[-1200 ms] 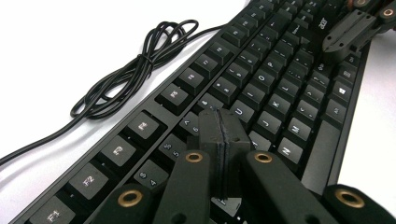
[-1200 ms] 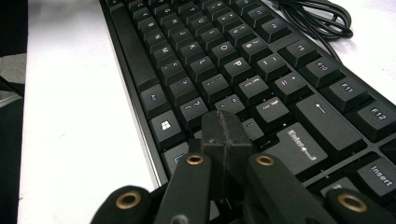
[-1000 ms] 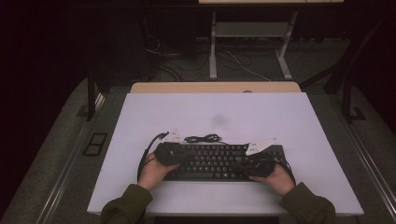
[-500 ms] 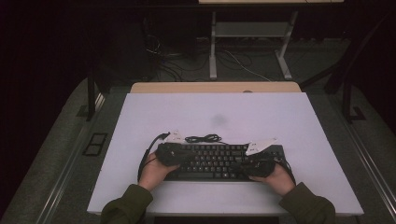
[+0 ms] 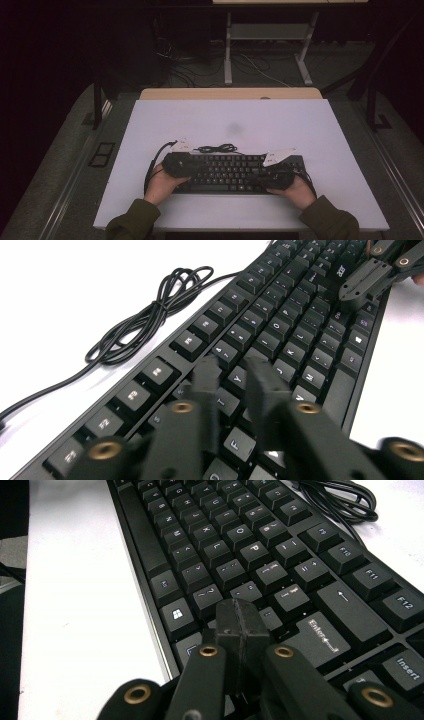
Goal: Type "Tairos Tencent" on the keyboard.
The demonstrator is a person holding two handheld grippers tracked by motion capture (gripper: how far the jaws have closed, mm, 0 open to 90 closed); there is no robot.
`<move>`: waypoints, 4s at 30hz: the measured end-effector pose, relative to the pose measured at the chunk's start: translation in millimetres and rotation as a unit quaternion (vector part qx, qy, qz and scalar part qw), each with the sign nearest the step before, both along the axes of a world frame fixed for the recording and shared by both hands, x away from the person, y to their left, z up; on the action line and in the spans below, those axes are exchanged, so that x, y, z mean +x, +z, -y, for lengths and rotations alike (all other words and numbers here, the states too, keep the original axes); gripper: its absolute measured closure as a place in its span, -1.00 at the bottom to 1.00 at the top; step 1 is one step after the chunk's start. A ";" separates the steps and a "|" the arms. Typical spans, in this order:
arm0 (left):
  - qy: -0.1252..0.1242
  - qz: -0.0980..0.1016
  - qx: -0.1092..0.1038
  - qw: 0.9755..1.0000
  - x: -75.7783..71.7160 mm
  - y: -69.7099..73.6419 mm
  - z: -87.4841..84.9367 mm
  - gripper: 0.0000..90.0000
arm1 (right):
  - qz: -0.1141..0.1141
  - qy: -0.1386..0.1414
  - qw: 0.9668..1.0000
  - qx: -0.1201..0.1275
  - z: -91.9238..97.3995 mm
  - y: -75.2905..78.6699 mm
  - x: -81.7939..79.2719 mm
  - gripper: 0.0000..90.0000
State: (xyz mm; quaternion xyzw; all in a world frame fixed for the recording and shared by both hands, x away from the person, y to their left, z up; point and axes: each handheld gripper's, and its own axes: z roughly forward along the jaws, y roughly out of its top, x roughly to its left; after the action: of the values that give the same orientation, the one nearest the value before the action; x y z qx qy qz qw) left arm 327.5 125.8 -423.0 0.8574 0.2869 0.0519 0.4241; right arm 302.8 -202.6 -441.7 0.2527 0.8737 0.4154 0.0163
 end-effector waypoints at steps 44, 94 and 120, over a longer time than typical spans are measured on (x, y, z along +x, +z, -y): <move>0.019 0.029 -0.040 0.999 -22.2 -4.5 -29.8 -0.60 | 0.006 -0.017 0.999 0.043 0.3 15.4 10.0 0.22; 0.036 0.032 -0.018 0.999 -22.2 -6.5 -53.0 0.37 | 0.021 -0.021 0.996 0.084 -34.0 14.3 27.4 -0.68; 0.028 0.011 0.015 0.999 -20.9 -9.7 -60.4 0.98 | 0.021 -0.023 0.996 0.084 -34.3 14.7 26.9 -0.68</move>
State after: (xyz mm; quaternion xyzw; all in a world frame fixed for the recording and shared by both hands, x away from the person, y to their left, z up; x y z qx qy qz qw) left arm 306.6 186.2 -432.7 0.8546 0.3050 0.0773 0.4131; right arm 329.7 -168.4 -427.0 0.2643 0.8291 0.4922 0.0228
